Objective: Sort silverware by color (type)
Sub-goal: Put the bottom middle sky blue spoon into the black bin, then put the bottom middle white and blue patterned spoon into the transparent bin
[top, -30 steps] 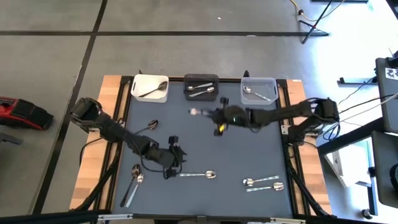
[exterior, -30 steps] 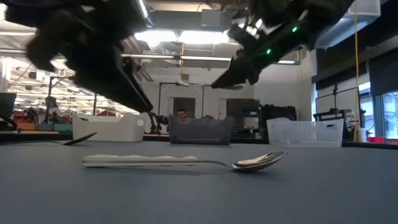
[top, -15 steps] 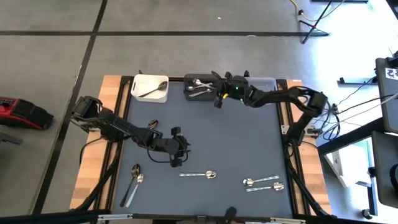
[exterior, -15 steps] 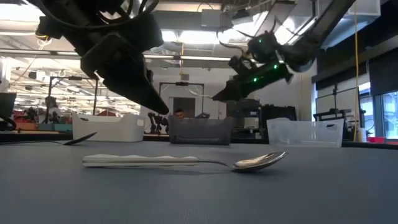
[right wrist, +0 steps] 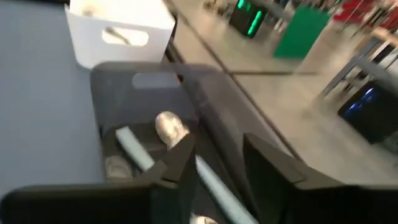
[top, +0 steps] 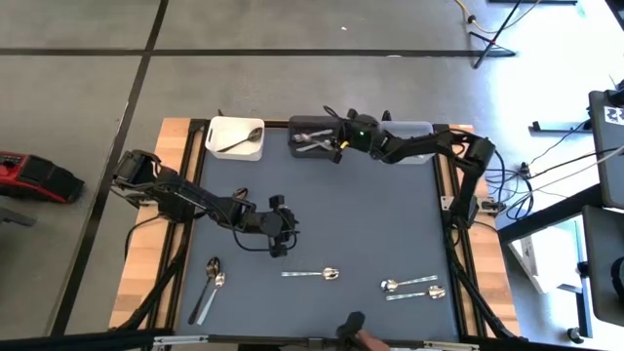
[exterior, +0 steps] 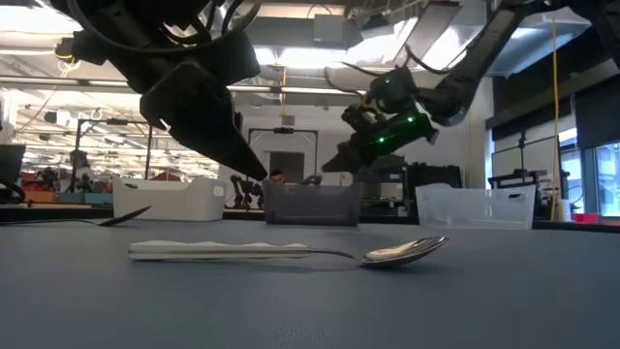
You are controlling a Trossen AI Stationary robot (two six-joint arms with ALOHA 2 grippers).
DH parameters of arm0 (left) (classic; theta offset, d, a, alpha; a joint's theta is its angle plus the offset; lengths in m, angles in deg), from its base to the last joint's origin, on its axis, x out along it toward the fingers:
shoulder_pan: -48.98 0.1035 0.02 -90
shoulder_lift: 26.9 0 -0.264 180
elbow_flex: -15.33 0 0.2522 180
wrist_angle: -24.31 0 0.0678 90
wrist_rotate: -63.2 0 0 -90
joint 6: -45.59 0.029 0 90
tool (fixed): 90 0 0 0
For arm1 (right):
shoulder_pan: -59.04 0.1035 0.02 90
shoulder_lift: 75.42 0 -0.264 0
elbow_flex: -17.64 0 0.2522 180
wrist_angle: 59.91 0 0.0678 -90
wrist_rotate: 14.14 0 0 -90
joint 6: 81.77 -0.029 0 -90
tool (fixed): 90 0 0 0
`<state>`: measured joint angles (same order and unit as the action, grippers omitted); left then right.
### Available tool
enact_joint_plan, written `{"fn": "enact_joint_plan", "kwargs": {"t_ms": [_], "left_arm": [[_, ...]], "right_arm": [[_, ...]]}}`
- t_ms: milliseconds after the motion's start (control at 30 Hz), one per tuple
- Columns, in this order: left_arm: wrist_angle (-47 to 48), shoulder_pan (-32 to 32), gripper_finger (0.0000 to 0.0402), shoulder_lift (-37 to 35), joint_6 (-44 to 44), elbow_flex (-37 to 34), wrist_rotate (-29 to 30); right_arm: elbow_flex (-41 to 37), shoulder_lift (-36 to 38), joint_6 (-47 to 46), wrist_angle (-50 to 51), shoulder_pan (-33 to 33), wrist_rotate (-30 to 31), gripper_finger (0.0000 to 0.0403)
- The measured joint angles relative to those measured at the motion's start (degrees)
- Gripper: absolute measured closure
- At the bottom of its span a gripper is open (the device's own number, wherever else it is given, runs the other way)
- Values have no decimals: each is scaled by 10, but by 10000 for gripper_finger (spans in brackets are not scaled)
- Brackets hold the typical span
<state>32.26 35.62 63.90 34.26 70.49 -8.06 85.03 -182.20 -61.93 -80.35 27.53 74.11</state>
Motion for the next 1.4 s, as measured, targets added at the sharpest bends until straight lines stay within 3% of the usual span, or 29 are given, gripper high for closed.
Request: {"fn": "enact_joint_plan", "kwargs": {"t_ms": [200,400,667,900,1167,1400], "left_arm": [[-5,0,276,0,0,0,-24],[-10,-3,276,0,-17,0,-73],[-44,-45,276,36,-35,12,-95],[-37,-94,276,67,-55,47,-87],[-20,-159,276,58,-138,58,9],[-23,-199,276,59,-222,58,90]], "right_arm": [[36,37,-4,164,13,-38,219],[14,91,-18,240,84,-99,218],[-52,104,-53,205,225,-41,236],[-98,96,-116,108,353,-44,239],[-93,33,-155,22,479,8,239],[-75,-24,-208,7,529,31,240]]}}
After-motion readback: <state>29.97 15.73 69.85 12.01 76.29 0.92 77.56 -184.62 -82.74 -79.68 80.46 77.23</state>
